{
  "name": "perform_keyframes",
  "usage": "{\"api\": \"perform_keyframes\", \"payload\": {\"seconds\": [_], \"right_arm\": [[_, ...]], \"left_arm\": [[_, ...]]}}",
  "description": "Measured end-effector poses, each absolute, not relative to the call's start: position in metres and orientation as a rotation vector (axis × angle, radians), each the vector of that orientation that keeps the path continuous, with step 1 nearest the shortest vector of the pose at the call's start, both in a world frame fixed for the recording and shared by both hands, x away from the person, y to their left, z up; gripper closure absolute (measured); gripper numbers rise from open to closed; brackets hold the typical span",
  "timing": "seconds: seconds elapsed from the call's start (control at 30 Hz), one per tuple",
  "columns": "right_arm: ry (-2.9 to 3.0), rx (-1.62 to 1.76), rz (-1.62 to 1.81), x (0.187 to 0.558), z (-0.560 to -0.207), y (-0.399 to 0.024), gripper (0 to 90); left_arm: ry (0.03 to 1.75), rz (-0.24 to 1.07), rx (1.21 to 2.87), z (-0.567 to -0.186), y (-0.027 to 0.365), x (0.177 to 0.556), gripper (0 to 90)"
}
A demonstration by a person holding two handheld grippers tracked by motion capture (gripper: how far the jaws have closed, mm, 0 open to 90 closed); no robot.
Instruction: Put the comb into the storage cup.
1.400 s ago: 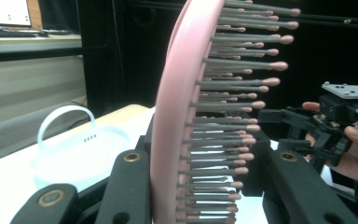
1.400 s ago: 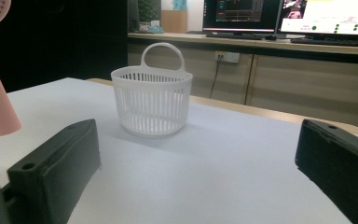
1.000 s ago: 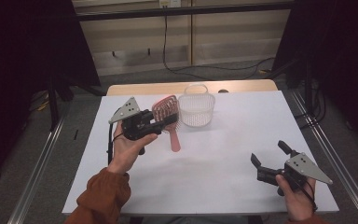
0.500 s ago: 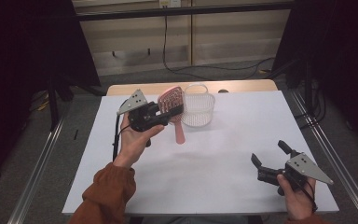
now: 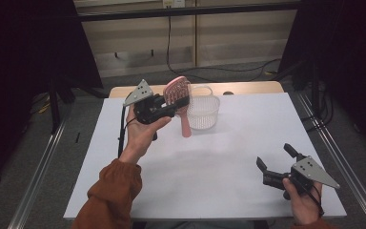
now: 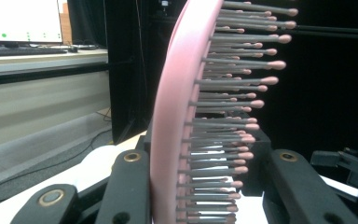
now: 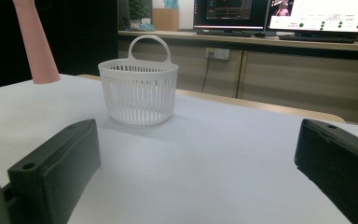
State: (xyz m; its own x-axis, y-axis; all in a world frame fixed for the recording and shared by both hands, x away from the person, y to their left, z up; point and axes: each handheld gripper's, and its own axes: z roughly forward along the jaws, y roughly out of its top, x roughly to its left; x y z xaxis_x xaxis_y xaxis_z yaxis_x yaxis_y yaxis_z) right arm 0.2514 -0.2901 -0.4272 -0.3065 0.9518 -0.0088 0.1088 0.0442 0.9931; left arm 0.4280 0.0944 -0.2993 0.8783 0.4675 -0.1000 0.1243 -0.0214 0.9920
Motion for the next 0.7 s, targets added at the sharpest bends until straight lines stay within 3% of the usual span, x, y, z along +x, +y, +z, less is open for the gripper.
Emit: {"api": "perform_keyframes", "payload": {"seconds": [0.7], "right_arm": [[1.553,1.1,1.376,0.251,-0.428,-0.289,0.0]], "left_arm": [[0.525,0.341,1.574,-0.281,0.083,0.46,64.2]]}}
